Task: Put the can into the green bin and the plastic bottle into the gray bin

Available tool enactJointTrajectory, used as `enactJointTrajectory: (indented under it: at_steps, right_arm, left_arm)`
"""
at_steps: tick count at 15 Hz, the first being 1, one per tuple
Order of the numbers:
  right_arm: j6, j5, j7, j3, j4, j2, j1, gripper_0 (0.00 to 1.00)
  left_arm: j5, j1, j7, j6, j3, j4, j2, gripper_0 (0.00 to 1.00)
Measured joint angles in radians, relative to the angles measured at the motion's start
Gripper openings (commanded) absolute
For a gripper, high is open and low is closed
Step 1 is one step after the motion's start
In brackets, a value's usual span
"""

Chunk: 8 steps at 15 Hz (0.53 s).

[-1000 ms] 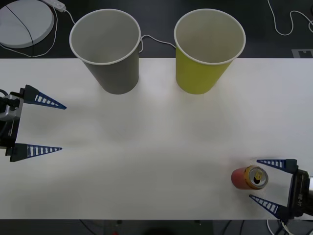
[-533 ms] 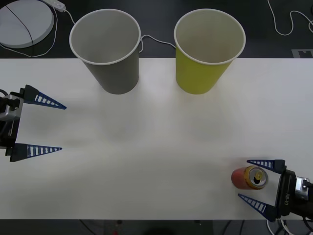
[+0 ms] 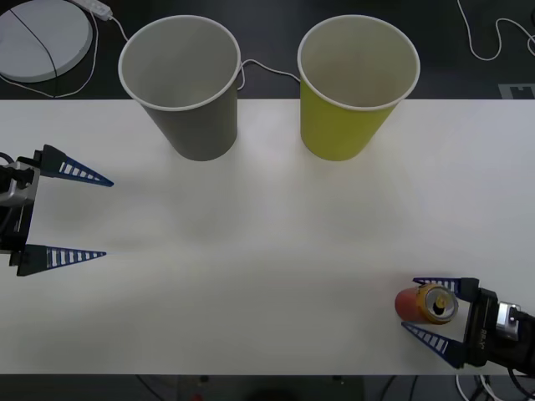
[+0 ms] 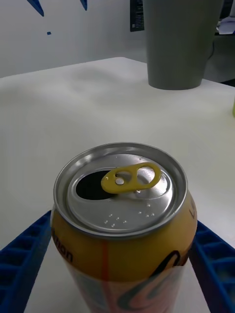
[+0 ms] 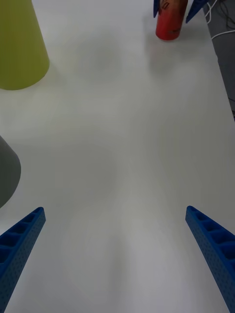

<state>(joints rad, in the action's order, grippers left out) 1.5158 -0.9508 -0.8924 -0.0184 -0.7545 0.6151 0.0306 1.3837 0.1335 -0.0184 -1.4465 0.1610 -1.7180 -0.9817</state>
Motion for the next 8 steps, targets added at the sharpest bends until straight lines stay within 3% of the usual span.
enactJointTrajectory:
  at_steps: [8]
  right_arm:
    - [0.001,-0.001,0.01,0.0,-0.01,0.001,0.001,0.0]
  left_arm:
    - [0.0,0.0,0.0,0.0,0.0,0.0,0.0,1.0]
